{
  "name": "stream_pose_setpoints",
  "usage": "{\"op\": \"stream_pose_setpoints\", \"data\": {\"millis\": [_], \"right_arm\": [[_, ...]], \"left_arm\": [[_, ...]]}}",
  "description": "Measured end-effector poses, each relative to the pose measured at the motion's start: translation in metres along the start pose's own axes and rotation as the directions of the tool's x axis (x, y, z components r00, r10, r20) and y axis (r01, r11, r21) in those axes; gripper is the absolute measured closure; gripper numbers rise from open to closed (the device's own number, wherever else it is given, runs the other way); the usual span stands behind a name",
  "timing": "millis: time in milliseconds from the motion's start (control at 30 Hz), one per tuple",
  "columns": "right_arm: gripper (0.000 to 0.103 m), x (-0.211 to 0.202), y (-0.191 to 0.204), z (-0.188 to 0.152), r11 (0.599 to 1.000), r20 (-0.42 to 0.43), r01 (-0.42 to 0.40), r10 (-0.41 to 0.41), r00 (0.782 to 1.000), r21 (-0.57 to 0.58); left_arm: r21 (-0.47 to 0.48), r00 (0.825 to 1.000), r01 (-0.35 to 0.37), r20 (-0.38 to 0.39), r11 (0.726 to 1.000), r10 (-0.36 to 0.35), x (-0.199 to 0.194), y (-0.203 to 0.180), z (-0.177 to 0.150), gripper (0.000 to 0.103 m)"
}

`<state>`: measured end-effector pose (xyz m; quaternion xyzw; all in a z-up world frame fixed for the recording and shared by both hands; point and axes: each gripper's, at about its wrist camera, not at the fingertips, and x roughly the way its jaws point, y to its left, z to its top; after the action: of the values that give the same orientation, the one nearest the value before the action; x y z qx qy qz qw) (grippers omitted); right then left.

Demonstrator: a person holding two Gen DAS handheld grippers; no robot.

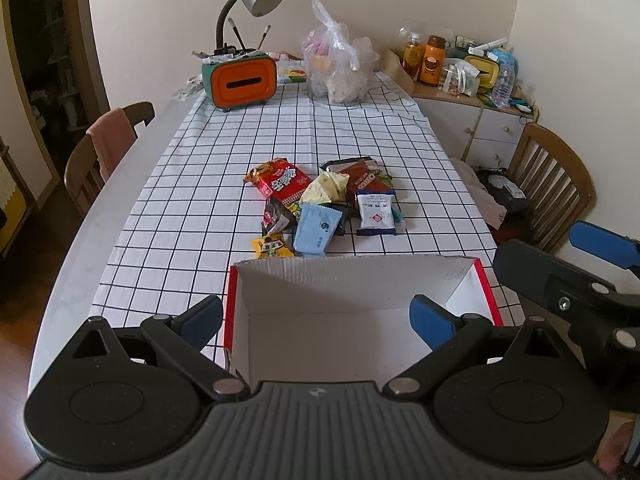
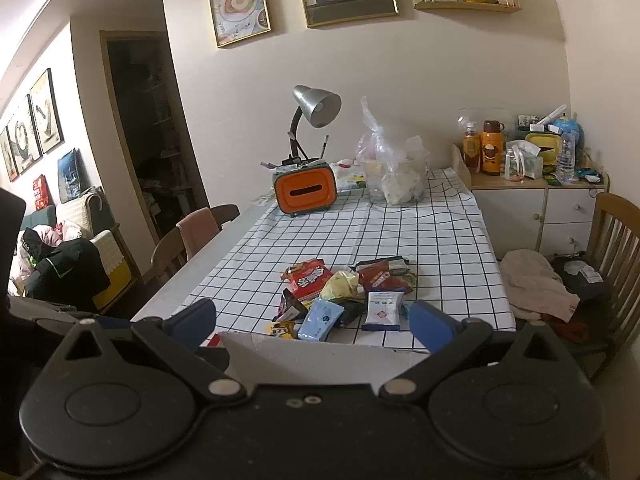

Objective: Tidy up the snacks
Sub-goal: 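Move both tools from beside the white box toward the snack pile, then grasp the white milk-candy packet with the right tool while the left tool grasps the dark M&M's packet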

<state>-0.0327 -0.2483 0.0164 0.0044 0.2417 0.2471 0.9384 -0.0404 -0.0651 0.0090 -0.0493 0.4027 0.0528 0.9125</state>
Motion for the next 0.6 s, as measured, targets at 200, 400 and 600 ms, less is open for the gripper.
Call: {"op": "stream_pose_setpoints", "data": {"millis": [200, 400, 600], "right_arm": [[0.000, 0.001, -0.004, 0.001, 1.000, 0.005, -0.018, 0.018, 1.000, -0.007], [0.000, 0.003, -0.012, 0.003, 0.998, 0.012, -0.051, 0.051, 0.999, -0.031], [0.000, 0.014, -0.026, 0.017, 0.995, -0.003, -0.075, 0.075, 0.997, -0.073]], "left_arm": [[-0.012, 1.000, -0.019, 0.011, 1.000, 0.019, 0.000, -0.003, 0.001, 0.003], [-0.017, 0.998, -0.041, 0.041, 0.999, 0.041, -0.002, -0.010, 0.003, 0.003], [0.003, 0.994, -0.077, 0.078, 0.997, 0.076, -0.002, -0.019, 0.014, 0.003]]}}
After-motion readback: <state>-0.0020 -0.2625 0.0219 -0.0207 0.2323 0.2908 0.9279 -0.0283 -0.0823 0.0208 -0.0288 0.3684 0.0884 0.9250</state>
